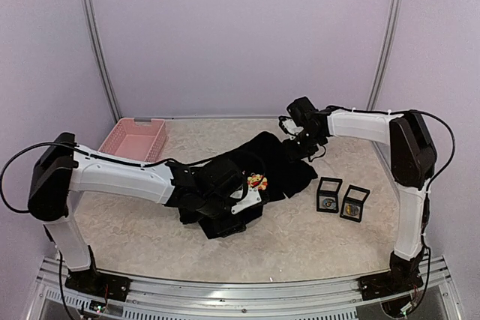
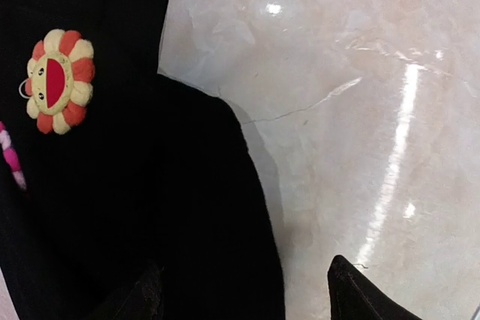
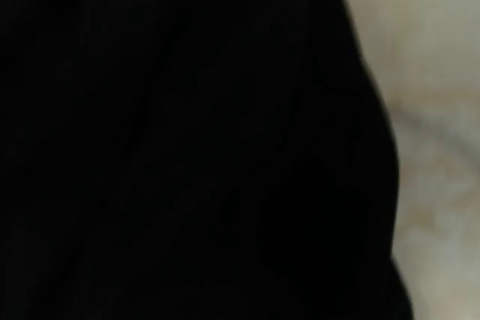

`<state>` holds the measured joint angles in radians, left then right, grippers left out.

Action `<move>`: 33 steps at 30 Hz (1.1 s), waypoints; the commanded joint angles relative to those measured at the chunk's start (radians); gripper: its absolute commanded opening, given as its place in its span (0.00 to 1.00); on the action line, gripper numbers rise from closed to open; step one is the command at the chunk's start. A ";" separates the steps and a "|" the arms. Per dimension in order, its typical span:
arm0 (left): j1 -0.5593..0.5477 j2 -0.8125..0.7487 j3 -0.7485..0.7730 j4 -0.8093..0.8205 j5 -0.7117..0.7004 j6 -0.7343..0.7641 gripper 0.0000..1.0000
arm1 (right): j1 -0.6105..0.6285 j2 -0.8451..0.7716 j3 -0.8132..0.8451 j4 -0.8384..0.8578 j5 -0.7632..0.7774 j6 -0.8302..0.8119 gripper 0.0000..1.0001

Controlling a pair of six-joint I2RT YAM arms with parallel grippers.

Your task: Pin the brooch onto the clothing

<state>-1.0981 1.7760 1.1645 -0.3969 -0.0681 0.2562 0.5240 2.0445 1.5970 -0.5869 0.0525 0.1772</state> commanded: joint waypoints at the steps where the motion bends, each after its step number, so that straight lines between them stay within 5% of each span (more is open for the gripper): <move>1: 0.037 0.144 0.080 0.035 -0.108 0.035 0.71 | 0.001 -0.036 -0.045 -0.076 0.034 -0.029 0.45; 6: 0.059 0.242 0.093 0.039 -0.174 0.040 0.66 | 0.059 -0.051 -0.106 -0.047 0.027 -0.190 0.48; 8: 0.062 0.264 0.089 0.031 -0.202 0.034 0.49 | 0.058 -0.035 -0.093 -0.063 0.053 -0.212 0.49; 11: 0.069 0.244 0.072 0.030 -0.246 0.013 0.02 | 0.057 0.009 -0.049 -0.112 0.123 -0.231 0.51; 22: 0.159 -0.152 0.053 0.087 -0.341 -0.030 0.00 | 0.051 -0.074 -0.082 -0.147 0.054 -0.400 0.60; 33: 0.234 -0.307 0.057 0.025 -0.429 -0.079 0.00 | 0.059 -0.113 -0.196 -0.122 -0.030 -0.478 0.60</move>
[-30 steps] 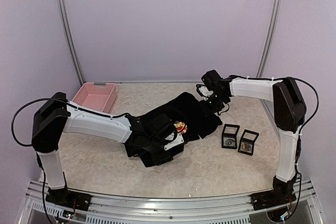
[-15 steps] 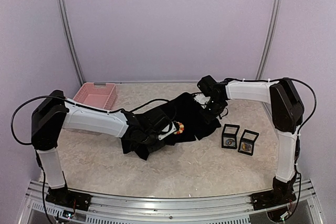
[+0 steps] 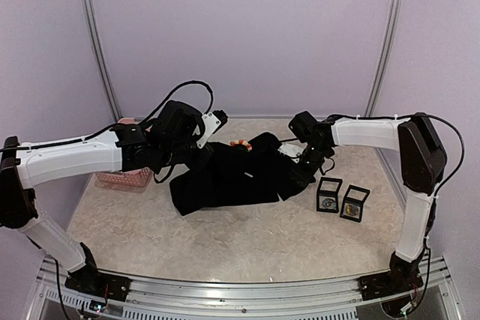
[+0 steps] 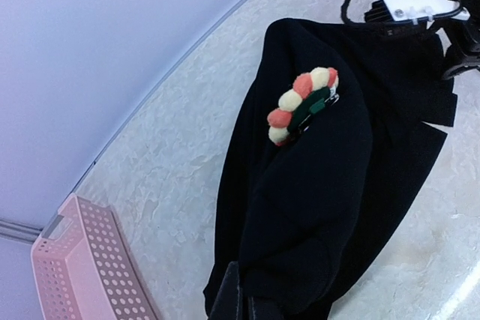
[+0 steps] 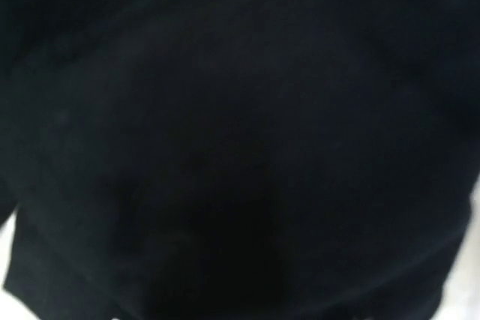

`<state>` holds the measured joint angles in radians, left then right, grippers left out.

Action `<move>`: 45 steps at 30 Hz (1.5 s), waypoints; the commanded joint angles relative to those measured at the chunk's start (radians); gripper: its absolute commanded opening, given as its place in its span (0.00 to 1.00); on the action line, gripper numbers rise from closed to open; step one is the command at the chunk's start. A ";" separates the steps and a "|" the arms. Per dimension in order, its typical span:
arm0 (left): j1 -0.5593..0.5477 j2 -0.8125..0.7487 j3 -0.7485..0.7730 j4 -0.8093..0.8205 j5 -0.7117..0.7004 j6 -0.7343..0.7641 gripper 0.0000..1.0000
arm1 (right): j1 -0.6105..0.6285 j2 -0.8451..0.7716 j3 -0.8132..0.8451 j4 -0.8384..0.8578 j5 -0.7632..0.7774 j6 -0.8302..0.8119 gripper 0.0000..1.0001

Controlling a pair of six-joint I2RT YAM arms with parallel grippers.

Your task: Pin the brooch onto the clothing

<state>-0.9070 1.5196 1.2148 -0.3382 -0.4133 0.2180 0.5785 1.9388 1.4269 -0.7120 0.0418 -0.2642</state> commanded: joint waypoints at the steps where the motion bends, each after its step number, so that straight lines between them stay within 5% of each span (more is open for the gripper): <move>1: 0.062 -0.066 0.008 -0.039 -0.107 -0.052 0.00 | 0.004 0.005 -0.026 0.003 -0.012 -0.034 0.60; 4: 0.144 -0.114 0.008 -0.048 -0.134 -0.086 0.00 | 0.004 0.030 -0.023 0.018 -0.014 -0.033 0.56; 9: 0.198 -0.216 -0.027 -0.019 -0.044 -0.085 0.00 | 0.004 0.039 -0.014 0.077 0.028 -0.015 0.25; 14: 0.198 -0.283 -0.042 -0.021 0.018 -0.089 0.00 | 0.004 0.029 0.001 0.134 0.011 -0.018 0.14; 20: 0.198 -0.306 -0.045 -0.030 0.024 -0.094 0.00 | 0.086 -0.033 -0.039 0.194 -0.104 -0.099 0.29; 24: 0.200 -0.311 -0.042 -0.029 0.017 -0.084 0.00 | 0.211 -0.173 -0.226 0.538 -0.232 -0.098 0.47; 30: 0.203 -0.308 -0.027 -0.032 0.028 -0.078 0.00 | 0.402 -0.140 -0.381 0.959 -0.013 -0.250 0.69; 37: 0.204 -0.316 -0.031 -0.038 0.031 -0.072 0.00 | 0.400 -0.013 -0.364 1.079 0.187 -0.345 0.71; 45: 0.204 -0.318 -0.029 -0.043 0.040 -0.072 0.00 | 0.356 0.085 -0.286 1.051 0.240 -0.336 0.64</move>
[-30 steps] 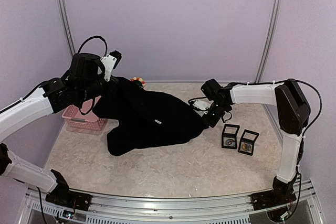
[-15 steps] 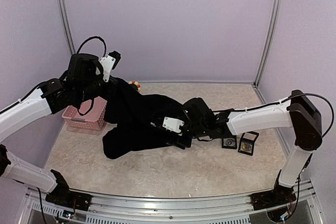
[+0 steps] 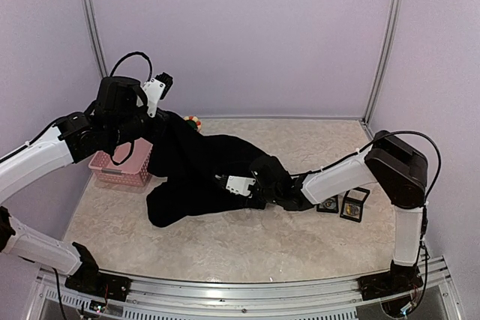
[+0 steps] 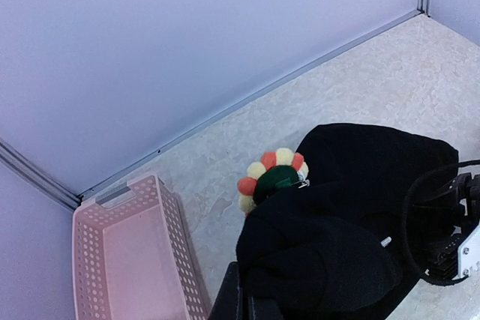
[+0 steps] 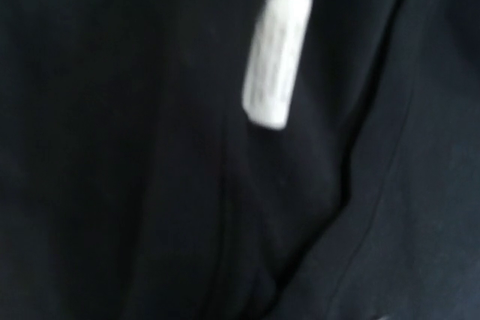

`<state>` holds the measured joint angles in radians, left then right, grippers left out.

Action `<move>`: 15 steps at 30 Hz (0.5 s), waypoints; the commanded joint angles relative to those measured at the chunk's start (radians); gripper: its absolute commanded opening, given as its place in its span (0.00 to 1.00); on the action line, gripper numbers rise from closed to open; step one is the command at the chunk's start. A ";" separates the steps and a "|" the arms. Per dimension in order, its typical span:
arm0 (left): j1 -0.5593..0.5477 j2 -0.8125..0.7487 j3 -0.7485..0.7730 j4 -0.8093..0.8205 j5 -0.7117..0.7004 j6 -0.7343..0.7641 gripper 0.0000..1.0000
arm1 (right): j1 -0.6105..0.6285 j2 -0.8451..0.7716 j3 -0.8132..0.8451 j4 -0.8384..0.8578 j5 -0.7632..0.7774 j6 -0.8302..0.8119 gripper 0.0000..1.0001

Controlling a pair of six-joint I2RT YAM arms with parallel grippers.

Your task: Pin the brooch onto the clothing

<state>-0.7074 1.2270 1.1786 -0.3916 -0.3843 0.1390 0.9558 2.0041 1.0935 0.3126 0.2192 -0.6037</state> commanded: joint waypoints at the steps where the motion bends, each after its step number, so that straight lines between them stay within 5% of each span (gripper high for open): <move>1: 0.004 -0.026 0.007 0.009 0.010 0.008 0.00 | -0.028 0.014 0.057 0.019 0.068 0.015 0.56; 3: 0.004 -0.027 0.004 0.008 0.002 0.010 0.00 | -0.039 -0.008 0.067 0.026 0.079 0.037 0.29; 6: 0.024 -0.029 0.010 0.011 0.005 0.016 0.00 | -0.072 -0.048 0.094 0.005 0.077 0.072 0.02; 10: 0.111 0.029 0.143 0.003 0.015 0.062 0.00 | -0.155 -0.097 0.242 -0.107 0.079 0.132 0.00; 15: 0.234 0.264 0.550 0.006 0.015 0.146 0.00 | -0.327 -0.060 0.728 -0.346 0.029 0.271 0.00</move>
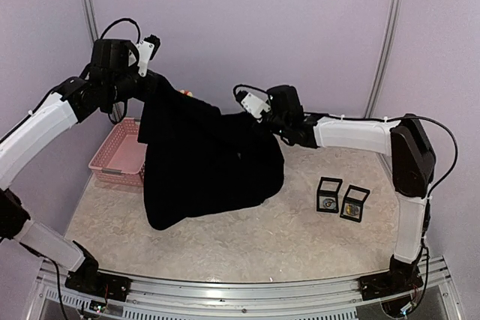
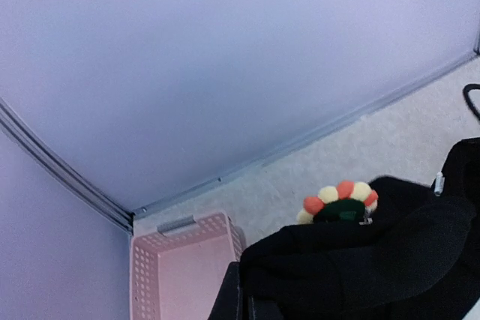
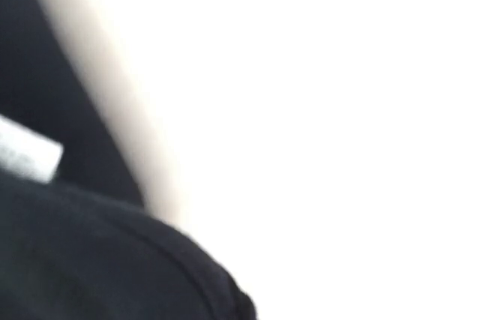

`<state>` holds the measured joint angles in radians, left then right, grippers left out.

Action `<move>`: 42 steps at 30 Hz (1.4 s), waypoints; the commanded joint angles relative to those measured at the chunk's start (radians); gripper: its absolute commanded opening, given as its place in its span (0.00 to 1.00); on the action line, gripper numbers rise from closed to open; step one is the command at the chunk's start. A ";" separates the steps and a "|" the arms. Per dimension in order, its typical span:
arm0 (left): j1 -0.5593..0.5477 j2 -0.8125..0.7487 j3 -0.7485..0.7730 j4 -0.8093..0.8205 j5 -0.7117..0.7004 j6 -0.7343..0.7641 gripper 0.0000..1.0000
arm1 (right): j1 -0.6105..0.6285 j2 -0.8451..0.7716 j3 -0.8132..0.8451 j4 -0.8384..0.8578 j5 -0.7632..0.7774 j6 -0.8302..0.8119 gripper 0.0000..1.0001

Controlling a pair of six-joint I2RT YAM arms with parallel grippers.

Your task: Pin the brooch onto the clothing

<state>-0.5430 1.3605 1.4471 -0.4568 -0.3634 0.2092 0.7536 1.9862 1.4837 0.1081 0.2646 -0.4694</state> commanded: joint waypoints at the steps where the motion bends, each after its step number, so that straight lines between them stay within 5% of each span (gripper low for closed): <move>1: 0.078 0.199 0.380 0.076 -0.013 0.096 0.00 | -0.145 -0.023 0.454 -0.175 -0.015 0.145 0.00; 7: 0.099 0.427 0.878 0.105 -0.071 0.191 0.00 | -0.160 0.010 0.872 -0.159 0.010 0.100 0.00; 11: 0.100 0.443 0.884 0.156 -0.057 0.217 0.00 | -0.156 -0.067 0.837 -0.149 -0.034 0.094 0.00; 19: 0.044 0.253 0.437 0.111 -0.069 0.156 0.00 | -0.112 -0.314 0.307 -0.236 -0.017 0.073 0.00; 24: -0.044 0.030 -0.049 0.032 -0.006 -0.198 0.00 | 0.053 -0.459 -0.026 -0.468 -0.195 0.087 0.00; 29: -0.123 -0.184 -0.440 0.039 0.123 -0.530 0.00 | 0.163 -0.525 -0.261 -0.584 -0.470 0.288 0.00; 42: -0.409 -0.357 -0.785 -0.123 0.091 -0.981 0.00 | 0.358 -0.424 -0.525 -0.661 -0.877 0.543 0.00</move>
<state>-0.8822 1.0447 0.7013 -0.5022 -0.2474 -0.6022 1.0840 1.5669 1.0199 -0.5152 -0.4038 -0.0261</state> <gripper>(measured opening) 0.006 0.008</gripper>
